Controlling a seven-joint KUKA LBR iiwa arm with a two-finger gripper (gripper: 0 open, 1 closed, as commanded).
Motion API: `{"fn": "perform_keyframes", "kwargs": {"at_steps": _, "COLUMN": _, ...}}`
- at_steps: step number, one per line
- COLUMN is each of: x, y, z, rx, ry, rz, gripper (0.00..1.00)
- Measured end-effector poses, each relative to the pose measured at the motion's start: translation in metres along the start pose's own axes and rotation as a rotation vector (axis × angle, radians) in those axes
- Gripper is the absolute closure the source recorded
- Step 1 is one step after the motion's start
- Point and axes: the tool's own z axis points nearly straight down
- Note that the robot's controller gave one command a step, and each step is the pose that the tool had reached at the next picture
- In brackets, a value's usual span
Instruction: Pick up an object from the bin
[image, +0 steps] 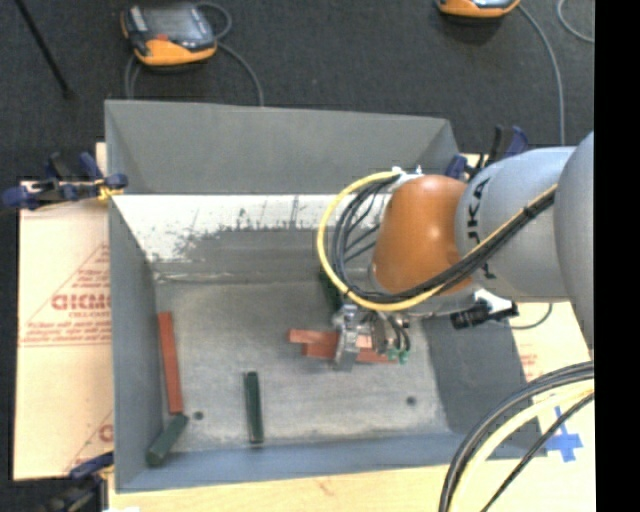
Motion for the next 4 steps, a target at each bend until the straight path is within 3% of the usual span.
{"fn": "perform_keyframes", "kwargs": {"at_steps": 2, "x": -0.002, "y": 0.000, "z": -0.040, "rx": -0.001, "ry": -0.013, "rz": -0.001, "gripper": 1.00}}
{"fn": "perform_keyframes", "kwargs": {"at_steps": 4, "x": -0.002, "y": 0.000, "z": -0.048, "rx": -0.001, "ry": -0.011, "rz": -0.001, "gripper": 1.00}}
